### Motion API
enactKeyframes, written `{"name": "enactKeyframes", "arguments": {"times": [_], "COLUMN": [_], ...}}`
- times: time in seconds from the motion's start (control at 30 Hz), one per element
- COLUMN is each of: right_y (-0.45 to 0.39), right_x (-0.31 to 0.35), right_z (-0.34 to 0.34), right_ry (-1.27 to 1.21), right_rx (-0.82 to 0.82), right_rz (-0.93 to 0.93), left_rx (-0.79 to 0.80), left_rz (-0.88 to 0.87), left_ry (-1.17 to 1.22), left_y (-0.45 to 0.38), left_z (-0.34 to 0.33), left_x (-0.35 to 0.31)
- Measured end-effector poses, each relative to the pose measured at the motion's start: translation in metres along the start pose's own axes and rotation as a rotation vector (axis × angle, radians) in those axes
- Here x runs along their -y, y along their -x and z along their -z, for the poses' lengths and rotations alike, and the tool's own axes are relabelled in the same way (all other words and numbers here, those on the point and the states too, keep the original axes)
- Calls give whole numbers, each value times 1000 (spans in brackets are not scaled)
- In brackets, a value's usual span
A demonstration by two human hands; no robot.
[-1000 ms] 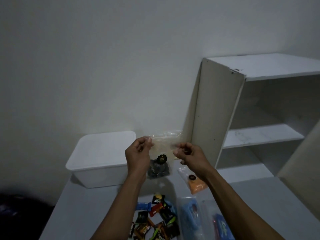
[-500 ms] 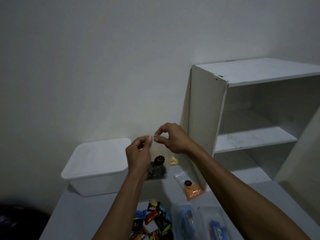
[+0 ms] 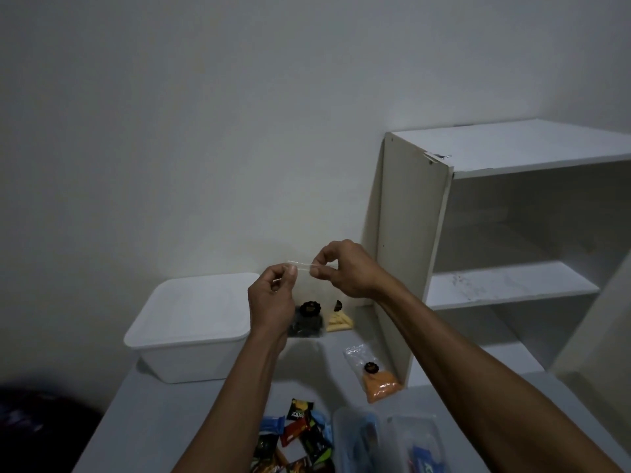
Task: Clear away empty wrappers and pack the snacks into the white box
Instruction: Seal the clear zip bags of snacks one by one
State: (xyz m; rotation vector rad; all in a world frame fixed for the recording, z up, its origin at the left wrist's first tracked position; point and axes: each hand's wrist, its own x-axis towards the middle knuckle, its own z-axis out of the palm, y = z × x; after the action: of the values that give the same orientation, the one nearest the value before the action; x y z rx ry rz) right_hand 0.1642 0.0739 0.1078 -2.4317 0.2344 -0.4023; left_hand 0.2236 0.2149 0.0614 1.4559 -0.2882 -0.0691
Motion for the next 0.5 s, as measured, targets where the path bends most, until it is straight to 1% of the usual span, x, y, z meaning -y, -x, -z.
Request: {"name": "enactKeyframes", "arguments": {"times": [0.13, 0.27, 0.33, 0.5], "right_y": [-5, -6, -7, -9], "right_x": [-3, -6, -10, -15], "right_z": [-3, -1, 1, -7], "right_ry": [-3, -55, -83, -88], "right_rx": [-28, 36, 48, -4], "right_rz": [-9, 17, 10, 4], "left_rx": [18, 47, 37, -15], "left_rz": [-8, -6, 7, 32], "left_ry": [27, 2, 9, 36], "left_y": [-2, -6, -8, -6], "left_z": [-2, 1, 1, -7], "left_x": [3, 8, 9, 7]}}
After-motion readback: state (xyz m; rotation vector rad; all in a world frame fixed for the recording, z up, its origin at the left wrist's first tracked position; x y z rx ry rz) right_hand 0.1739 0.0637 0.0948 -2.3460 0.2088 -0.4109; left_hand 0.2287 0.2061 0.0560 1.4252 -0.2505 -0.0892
